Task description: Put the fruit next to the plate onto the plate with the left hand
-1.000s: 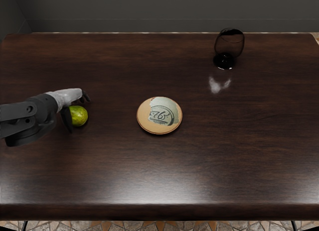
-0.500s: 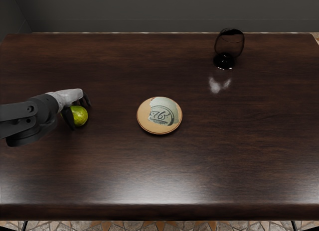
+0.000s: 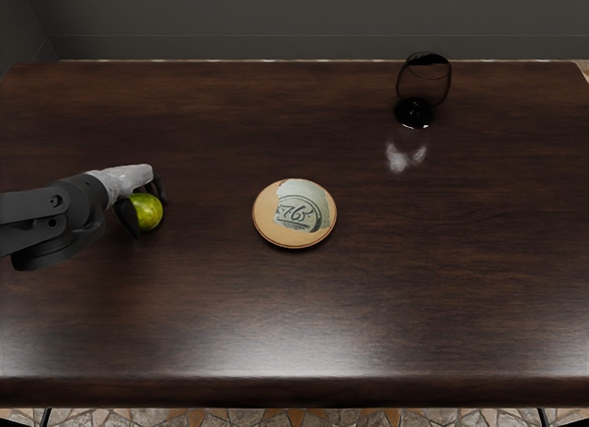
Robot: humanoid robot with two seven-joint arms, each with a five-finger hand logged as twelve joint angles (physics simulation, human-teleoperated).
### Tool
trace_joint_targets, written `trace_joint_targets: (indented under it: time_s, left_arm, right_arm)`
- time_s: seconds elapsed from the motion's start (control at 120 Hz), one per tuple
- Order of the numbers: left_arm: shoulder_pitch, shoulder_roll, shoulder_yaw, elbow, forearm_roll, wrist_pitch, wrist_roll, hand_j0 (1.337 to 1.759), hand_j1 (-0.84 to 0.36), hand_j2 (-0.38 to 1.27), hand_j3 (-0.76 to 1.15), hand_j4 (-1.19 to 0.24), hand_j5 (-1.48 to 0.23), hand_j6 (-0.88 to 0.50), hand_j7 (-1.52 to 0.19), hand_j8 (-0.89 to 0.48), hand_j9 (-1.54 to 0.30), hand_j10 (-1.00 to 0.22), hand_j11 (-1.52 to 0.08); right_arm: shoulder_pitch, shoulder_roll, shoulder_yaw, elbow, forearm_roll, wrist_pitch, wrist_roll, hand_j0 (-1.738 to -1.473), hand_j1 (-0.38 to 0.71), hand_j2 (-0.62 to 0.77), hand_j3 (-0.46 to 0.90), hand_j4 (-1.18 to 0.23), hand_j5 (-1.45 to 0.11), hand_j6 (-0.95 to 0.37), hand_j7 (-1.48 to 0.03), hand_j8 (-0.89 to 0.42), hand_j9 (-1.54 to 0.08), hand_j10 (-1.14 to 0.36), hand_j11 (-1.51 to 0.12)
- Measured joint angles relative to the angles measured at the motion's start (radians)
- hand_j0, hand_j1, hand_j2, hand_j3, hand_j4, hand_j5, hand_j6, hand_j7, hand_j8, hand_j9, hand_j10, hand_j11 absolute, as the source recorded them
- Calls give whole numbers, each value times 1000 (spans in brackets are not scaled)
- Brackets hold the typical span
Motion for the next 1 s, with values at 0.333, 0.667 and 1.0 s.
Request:
trace_joint_targets:
  time_s: [0.333,0.667,1.0]
  left_arm:
    - [0,-2,-2,0,-2,-3,0,1655,-282,272,0,-494,-768,-329,-754,-401,-752,-558,-750]
    - [-17,-3,-16,-5,-39,-15,0,1653,-270,259,0,-474,-825,-312,-818,-382,-814,-564,-813]
    - [-41,-3,-75,-19,-46,-53,0,1653,-254,249,0,-478,-836,-315,-828,-377,-831,-570,-827]
  right_arm:
    - [0,0,0,-1,0,0,0,-1658,-317,-5,0,-27,-35,-27,-35,-27,-35,-27,-35]
    - [0,0,-1,-2,0,0,0,-1658,-317,-5,0,-27,-35,-27,-35,-27,-35,-27,-35]
    - [0,0,-1,-2,0,0,0,-1658,-317,-5,0,-27,-35,-27,-35,-27,-35,-27,-35]
